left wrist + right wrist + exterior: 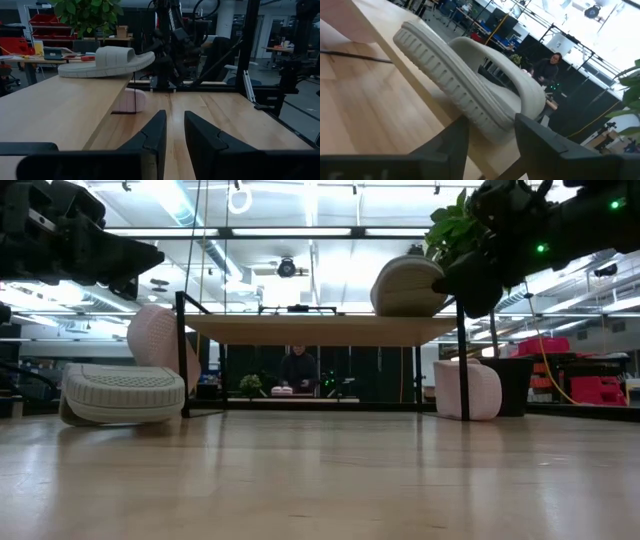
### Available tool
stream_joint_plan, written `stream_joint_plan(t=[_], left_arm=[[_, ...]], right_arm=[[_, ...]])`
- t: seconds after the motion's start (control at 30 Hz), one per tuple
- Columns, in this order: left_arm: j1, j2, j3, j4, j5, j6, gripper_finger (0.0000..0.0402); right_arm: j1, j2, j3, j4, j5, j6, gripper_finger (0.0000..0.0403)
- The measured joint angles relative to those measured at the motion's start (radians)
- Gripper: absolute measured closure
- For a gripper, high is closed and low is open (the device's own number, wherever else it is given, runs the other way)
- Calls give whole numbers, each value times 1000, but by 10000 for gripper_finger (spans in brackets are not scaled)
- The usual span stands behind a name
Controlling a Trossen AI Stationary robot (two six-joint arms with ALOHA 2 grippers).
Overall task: Pick and place slides into the shelf
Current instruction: Put the right grey slide onto the shelf
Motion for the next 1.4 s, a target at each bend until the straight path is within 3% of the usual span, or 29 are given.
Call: stream_joint_plan(t=[0.37, 1.4], left_arm=[[0, 0, 0, 0, 0, 0, 332], [0, 0, 0, -15, 0, -24, 324]], right_arm=[[0, 0, 0, -163, -32, 253, 228], [26, 0, 0, -231, 62, 169, 228]])
